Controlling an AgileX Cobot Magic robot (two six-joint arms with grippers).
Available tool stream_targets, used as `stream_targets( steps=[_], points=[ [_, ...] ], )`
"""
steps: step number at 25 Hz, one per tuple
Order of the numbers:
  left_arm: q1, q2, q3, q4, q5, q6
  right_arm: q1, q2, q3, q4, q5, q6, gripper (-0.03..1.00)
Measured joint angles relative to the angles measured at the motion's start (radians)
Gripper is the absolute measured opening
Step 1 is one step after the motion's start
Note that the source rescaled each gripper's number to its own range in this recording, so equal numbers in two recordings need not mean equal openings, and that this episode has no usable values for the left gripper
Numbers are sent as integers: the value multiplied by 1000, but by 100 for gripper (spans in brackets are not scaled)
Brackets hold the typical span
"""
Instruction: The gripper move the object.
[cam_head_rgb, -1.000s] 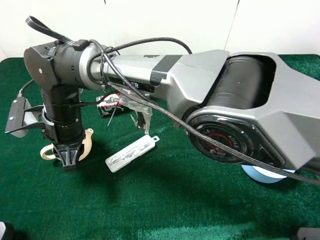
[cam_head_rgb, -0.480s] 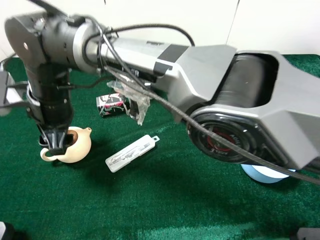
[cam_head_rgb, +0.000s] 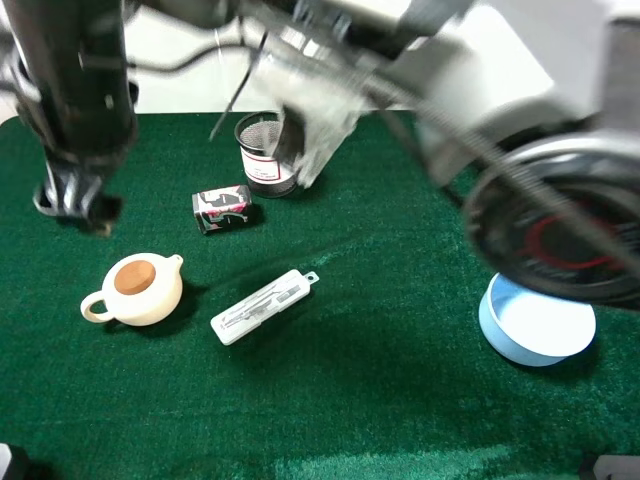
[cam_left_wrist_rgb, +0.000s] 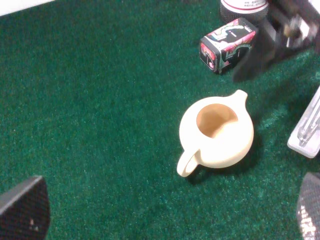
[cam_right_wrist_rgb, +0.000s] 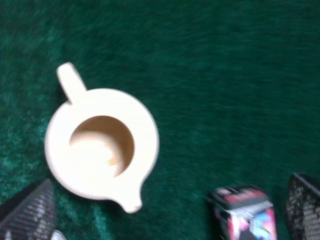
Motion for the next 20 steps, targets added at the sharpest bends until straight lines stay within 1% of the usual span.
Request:
stream_targets(
  steps=[4, 6, 10, 11, 13, 15, 20],
  points=[
    [0, 0, 0, 0, 0, 0, 0, -118, 54, -54, -1, 40, 100],
    [0, 0, 0, 0, 0, 0, 0, -190, 133, -84, -1, 55, 100],
    [0, 0, 0, 0, 0, 0, -6, -354, 349, -92, -1, 75, 100],
    [0, 0, 0, 0, 0, 0, -6, -354, 349, -92, -1, 75, 100],
    [0, 0, 0, 0, 0, 0, -17, -458, 500, -91, -1, 82, 100],
    [0, 0, 0, 0, 0, 0, -32, -538, 618, -86, 0, 98, 100],
    [0, 0, 0, 0, 0, 0, -84, -780, 945, -86, -7, 172, 100]
  ],
)
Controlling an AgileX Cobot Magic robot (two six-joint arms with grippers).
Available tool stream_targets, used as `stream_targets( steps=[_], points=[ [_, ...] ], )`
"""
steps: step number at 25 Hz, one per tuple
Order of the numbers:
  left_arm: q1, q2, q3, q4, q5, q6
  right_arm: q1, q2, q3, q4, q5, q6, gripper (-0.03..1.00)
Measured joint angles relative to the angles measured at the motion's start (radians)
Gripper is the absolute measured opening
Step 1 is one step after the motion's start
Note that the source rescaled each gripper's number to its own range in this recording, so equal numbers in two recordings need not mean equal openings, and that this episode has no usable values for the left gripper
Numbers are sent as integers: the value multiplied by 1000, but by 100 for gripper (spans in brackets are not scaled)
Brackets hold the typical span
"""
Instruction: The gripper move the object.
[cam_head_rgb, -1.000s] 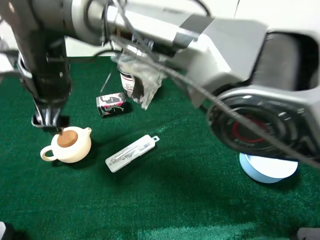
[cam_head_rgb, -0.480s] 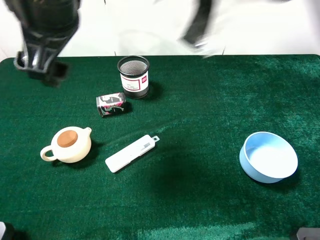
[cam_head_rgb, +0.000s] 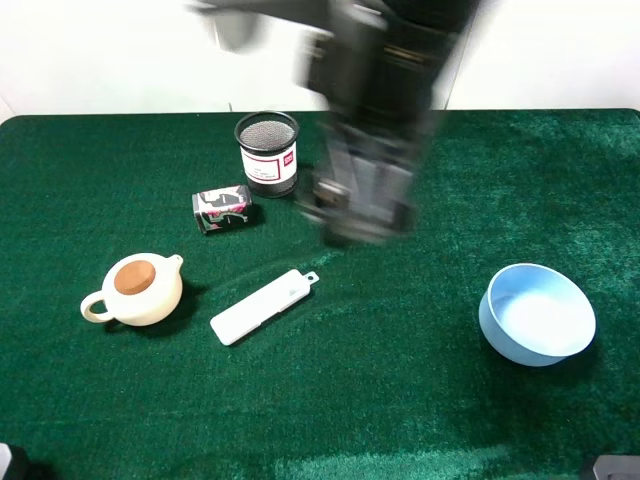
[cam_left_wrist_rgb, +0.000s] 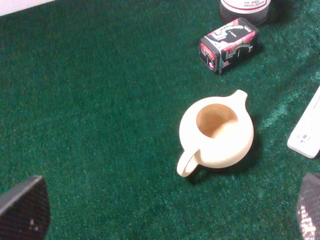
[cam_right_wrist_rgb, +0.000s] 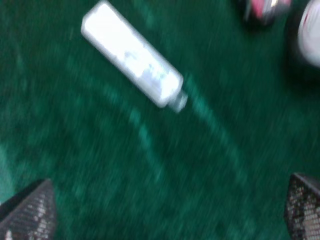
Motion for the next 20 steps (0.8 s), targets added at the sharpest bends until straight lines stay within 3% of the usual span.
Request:
stream_targets(
  steps=[12, 20],
  points=[
    [0, 0, 0, 0, 0, 0, -85, -663, 588, 30, -86, 194, 100],
    [0, 0, 0, 0, 0, 0, -85, -1006, 787, 30, -134, 352, 100]
  ],
)
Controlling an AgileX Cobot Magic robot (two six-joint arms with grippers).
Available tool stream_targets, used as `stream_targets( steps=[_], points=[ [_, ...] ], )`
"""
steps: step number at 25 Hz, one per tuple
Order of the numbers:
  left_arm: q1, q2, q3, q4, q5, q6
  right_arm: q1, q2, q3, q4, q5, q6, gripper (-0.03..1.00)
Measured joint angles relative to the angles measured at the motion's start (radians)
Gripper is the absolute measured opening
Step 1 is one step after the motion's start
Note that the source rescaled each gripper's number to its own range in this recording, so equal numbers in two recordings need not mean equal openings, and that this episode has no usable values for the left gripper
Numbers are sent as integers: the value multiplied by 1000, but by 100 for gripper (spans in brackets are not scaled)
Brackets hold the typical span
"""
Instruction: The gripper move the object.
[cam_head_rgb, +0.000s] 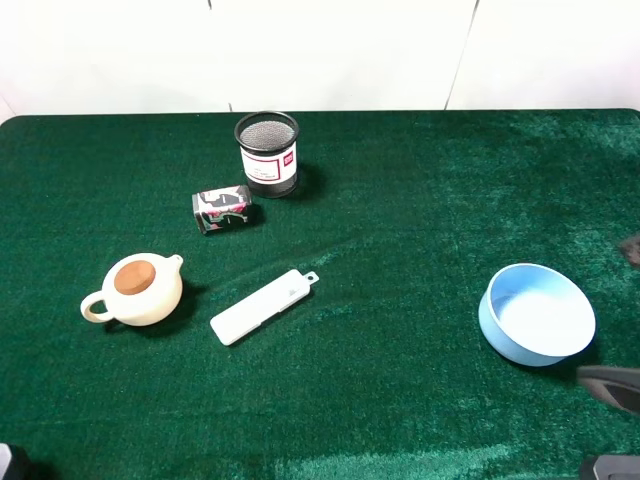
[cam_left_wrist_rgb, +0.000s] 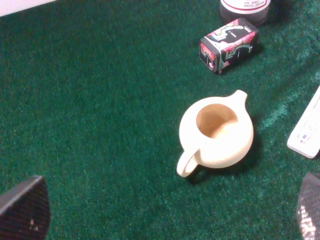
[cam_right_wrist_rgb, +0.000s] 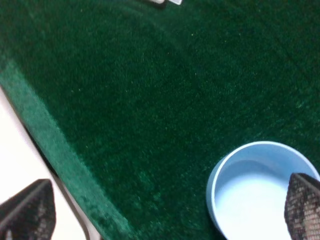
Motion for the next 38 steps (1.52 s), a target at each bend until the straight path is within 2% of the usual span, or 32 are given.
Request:
stream_targets(
  steps=[7, 14, 17, 19, 20, 26, 31, 34, 38],
  points=[
    [0, 0, 0, 0, 0, 0, 0, -270, 113, -5, -40, 62, 100],
    [0, 0, 0, 0, 0, 0, -3, -476, 121, -25, -60, 72, 100],
    [0, 0, 0, 0, 0, 0, -42, -556, 124, -32, -60, 60, 100],
    [0, 0, 0, 0, 0, 0, -100, -570, 123, -33, -60, 39, 100],
    [0, 0, 0, 0, 0, 0, -166, -574, 123, -27, -60, 16, 100],
    [0, 0, 0, 1, 0, 0, -416, -574, 123, 13, -60, -46, 100],
    [0, 0, 0, 1, 0, 0, -640, -574, 123, 75, -59, -139, 100],
    [0, 0, 0, 1, 0, 0, -743, -574, 123, 111, -56, -191, 100],
    [0, 0, 0, 1, 0, 0, -832, -574, 123, 116, -55, -203, 100]
  ],
)
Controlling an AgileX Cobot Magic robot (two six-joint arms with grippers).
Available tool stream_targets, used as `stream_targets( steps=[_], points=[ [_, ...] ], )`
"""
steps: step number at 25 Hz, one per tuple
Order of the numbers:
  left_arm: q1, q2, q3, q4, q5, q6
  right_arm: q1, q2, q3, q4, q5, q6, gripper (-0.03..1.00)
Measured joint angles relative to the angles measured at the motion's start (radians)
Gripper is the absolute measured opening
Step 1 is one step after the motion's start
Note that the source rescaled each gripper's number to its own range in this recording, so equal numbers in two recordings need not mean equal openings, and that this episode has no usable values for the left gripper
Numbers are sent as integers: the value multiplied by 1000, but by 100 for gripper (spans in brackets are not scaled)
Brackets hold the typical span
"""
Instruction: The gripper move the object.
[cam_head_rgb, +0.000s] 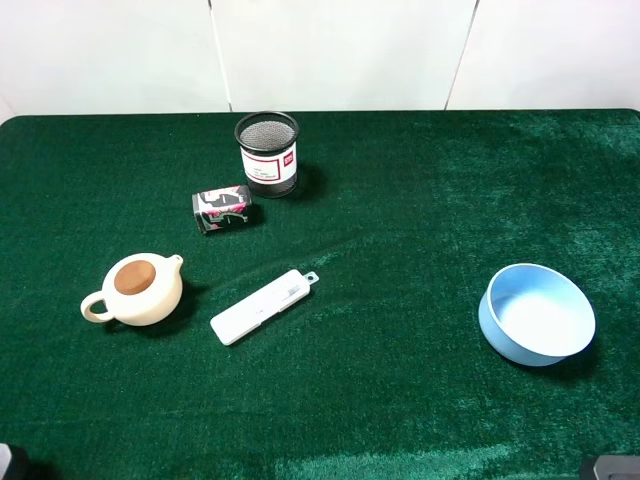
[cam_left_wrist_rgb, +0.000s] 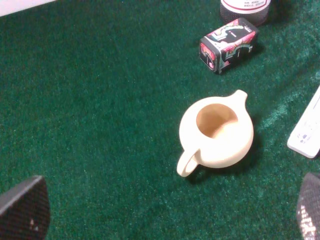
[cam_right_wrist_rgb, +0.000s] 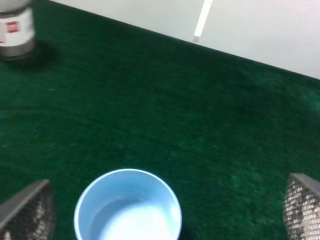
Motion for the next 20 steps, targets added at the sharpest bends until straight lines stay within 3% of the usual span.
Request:
stream_targets(
  steps=[20],
  points=[
    [0, 0, 0, 0, 0, 0, -32, 0, 0, 3, 0, -3, 100]
  ],
)
